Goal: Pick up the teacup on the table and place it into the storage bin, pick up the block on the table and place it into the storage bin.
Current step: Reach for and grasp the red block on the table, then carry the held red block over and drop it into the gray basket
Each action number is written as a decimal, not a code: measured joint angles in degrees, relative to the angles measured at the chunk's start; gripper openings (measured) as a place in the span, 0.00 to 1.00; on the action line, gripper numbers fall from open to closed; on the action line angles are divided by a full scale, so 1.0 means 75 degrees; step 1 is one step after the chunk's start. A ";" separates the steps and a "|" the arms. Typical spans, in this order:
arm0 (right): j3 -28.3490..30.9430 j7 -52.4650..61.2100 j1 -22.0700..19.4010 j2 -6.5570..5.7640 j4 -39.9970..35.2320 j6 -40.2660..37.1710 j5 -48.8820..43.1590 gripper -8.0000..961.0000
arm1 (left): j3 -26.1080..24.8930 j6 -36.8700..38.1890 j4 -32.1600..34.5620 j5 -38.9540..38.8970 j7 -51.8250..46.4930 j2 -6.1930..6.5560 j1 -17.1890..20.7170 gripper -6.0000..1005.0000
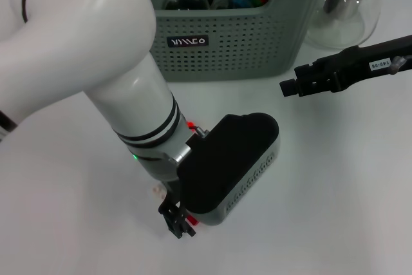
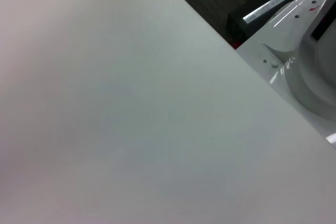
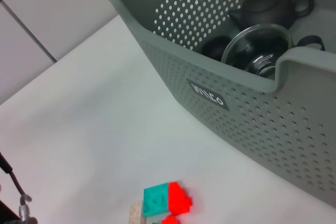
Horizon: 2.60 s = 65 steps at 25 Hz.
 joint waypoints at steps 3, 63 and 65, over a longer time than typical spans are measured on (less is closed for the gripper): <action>0.0000 -0.0003 0.0002 0.0000 0.0003 0.0020 0.0000 0.69 | 0.0040 -0.0121 -0.0070 0.0013 0.0006 0.0002 -0.0047 0.82; 0.0283 -0.0136 0.0000 -0.0317 0.0219 -0.0013 0.0004 0.68 | -0.4227 0.0760 0.0351 -0.2716 -0.1060 0.0030 0.0567 0.64; 0.0284 -0.0138 -0.0041 -0.0403 0.0259 -0.0071 -0.0012 0.68 | -0.4972 0.0946 0.0344 -0.3210 -0.1323 0.0034 0.0602 0.64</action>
